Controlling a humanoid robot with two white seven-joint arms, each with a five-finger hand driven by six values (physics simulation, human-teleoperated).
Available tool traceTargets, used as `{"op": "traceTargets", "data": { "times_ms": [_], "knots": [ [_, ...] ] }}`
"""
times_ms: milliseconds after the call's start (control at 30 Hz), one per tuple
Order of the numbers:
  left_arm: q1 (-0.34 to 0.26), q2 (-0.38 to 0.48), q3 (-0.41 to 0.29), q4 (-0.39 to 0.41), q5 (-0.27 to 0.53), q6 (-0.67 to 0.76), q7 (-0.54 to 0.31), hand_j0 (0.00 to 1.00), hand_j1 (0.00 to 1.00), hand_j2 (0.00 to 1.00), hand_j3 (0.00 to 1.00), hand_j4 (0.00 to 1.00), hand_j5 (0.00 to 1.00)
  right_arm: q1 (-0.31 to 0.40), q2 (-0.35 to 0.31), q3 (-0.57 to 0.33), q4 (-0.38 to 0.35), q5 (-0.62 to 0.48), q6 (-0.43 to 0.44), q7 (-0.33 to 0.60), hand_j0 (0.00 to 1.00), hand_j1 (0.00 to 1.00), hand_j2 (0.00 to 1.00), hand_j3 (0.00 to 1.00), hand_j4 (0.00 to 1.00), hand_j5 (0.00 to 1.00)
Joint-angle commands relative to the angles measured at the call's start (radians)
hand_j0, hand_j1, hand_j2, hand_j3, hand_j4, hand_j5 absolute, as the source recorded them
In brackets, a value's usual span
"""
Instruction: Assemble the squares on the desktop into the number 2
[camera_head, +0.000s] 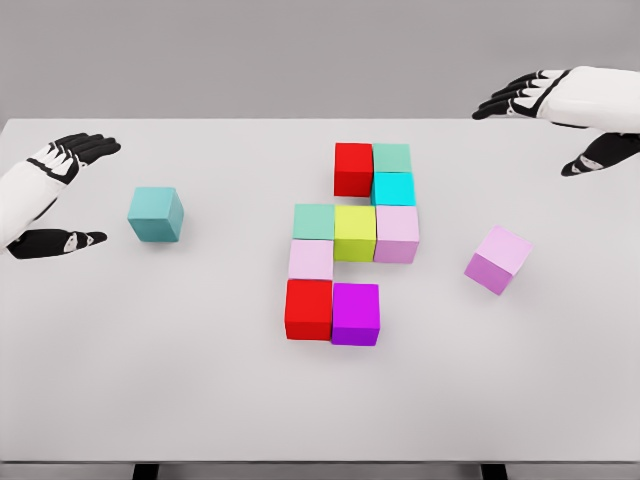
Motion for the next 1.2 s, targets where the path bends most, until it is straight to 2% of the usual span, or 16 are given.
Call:
{"op": "traceTargets", "data": {
  "times_ms": [0, 133, 233, 267, 333, 367, 433, 500, 533, 600, 667, 800, 833, 933, 1000, 1167],
  "knots": [
    [0.0, 0.001, -0.001, 0.0, 0.007, 0.001, 0.001, 1.0, 1.0, 1.0, 1.0, 1.0, 1.0, 0.0, -0.001, 0.003, -0.002, -0.002, 0.001, 0.0, 1.0, 1.0, 1.0, 1.0, 1.0, 1.0],
    [-0.003, -0.001, 0.007, -0.002, 0.01, 0.001, 0.002, 1.0, 1.0, 1.0, 1.0, 1.0, 1.0, 0.005, -0.001, 0.0, -0.009, -0.002, -0.009, 0.0, 1.0, 1.0, 1.0, 1.0, 1.0, 1.0],
    [-0.006, -0.001, 0.002, -0.02, 0.021, 0.001, 0.001, 1.0, 1.0, 1.0, 1.0, 1.0, 1.0, 0.005, -0.05, 0.023, -0.01, 0.009, -0.002, 0.0, 1.0, 1.0, 1.0, 1.0, 1.0, 1.0],
    [-0.009, -0.001, 0.001, -0.049, 0.025, 0.001, -0.001, 1.0, 1.0, 1.0, 1.0, 1.0, 1.0, 0.0, -0.032, 0.09, -0.005, 0.075, -0.005, 0.0, 1.0, 1.0, 1.0, 1.0, 1.0, 1.0],
    [-0.034, 0.002, -0.002, -0.062, 0.03, 0.001, -0.002, 1.0, 1.0, 1.0, 1.0, 1.0, 1.0, -0.012, 0.039, 0.185, -0.005, 0.307, -0.012, 0.0, 1.0, 1.0, 1.0, 1.0, 1.0, 1.0],
    [-0.041, 0.004, -0.002, -0.063, 0.03, 0.001, -0.013, 1.0, 1.0, 1.0, 1.0, 1.0, 1.0, -0.021, 0.045, 0.213, 0.004, 0.371, -0.012, 0.0, 1.0, 1.0, 1.0, 1.0, 1.0, 1.0],
    [-0.083, 0.007, -0.004, -0.065, 0.033, 0.001, -0.12, 1.0, 1.0, 1.0, 1.0, 1.0, 1.0, -0.038, 0.056, 0.239, 0.021, 0.408, -0.052, 0.0, 1.0, 1.0, 1.0, 1.0, 1.0, 1.0],
    [-0.147, 0.002, -0.044, -0.068, 0.03, 0.151, -0.313, 1.0, 1.0, 1.0, 1.0, 1.0, 1.0, -0.048, 0.083, 0.244, 0.042, 0.405, -0.144, 0.0, 1.0, 1.0, 1.0, 1.0, 1.0, 1.0],
    [-0.173, 0.002, -0.083, -0.068, 0.025, 0.242, -0.376, 1.0, 1.0, 1.0, 1.0, 1.0, 1.0, -0.051, 0.114, 0.244, 0.056, 0.394, -0.143, 0.0, 1.0, 1.0, 1.0, 1.0, 1.0, 1.0],
    [-0.205, 0.002, -0.13, -0.068, 0.022, 0.404, -0.455, 1.0, 1.0, 1.0, 1.0, 1.0, 1.0, -0.051, 0.126, 0.245, 0.067, 0.391, -0.141, 0.0, 1.0, 1.0, 1.0, 1.0, 1.0, 1.0],
    [-0.261, 0.002, -0.156, -0.068, 0.021, 0.596, -0.455, 1.0, 1.0, 1.0, 1.0, 1.0, 1.0, -0.058, 0.128, 0.273, 0.108, 0.391, -0.134, 0.0, 1.0, 1.0, 1.0, 1.0, 1.0, 1.0],
    [-0.311, -0.001, -0.185, -0.072, 0.021, 0.805, -0.455, 1.0, 1.0, 1.0, 1.0, 1.0, 1.0, -0.063, 0.128, 0.322, 0.114, 0.408, -0.135, 0.0, 1.0, 1.0, 1.0, 1.0, 1.0, 1.0],
    [-0.321, -0.001, -0.198, -0.072, 0.021, 0.828, -0.455, 1.0, 1.0, 1.0, 1.0, 1.0, 1.0, -0.063, 0.128, 0.322, 0.116, 0.41, -0.135, 0.0, 1.0, 1.0, 1.0, 1.0, 1.0, 1.0],
    [-0.374, 0.004, -0.304, -0.074, 0.018, 0.866, -0.455, 1.0, 1.0, 1.0, 1.0, 1.0, 1.0, -0.061, 0.113, 0.336, 0.12, 0.405, -0.135, 0.0, 1.0, 1.0, 1.0, 1.0, 1.0, 1.0],
    [-0.383, 0.007, -0.326, -0.074, 0.016, 0.869, -0.455, 1.0, 1.0, 1.0, 1.0, 1.0, 1.0, -0.061, 0.109, 0.337, 0.122, 0.394, -0.134, 0.0, 1.0, 1.0, 1.0, 1.0, 1.0, 1.0],
    [-0.406, 0.009, -0.383, -0.075, 0.01, 1.012, -0.455, 1.0, 1.0, 1.0, 1.0, 1.0, 1.0, -0.057, 0.114, 0.366, 0.143, 0.371, -0.126, 0.0, 1.0, 1.0, 1.0, 1.0, 1.0, 1.0]
  ]
}}
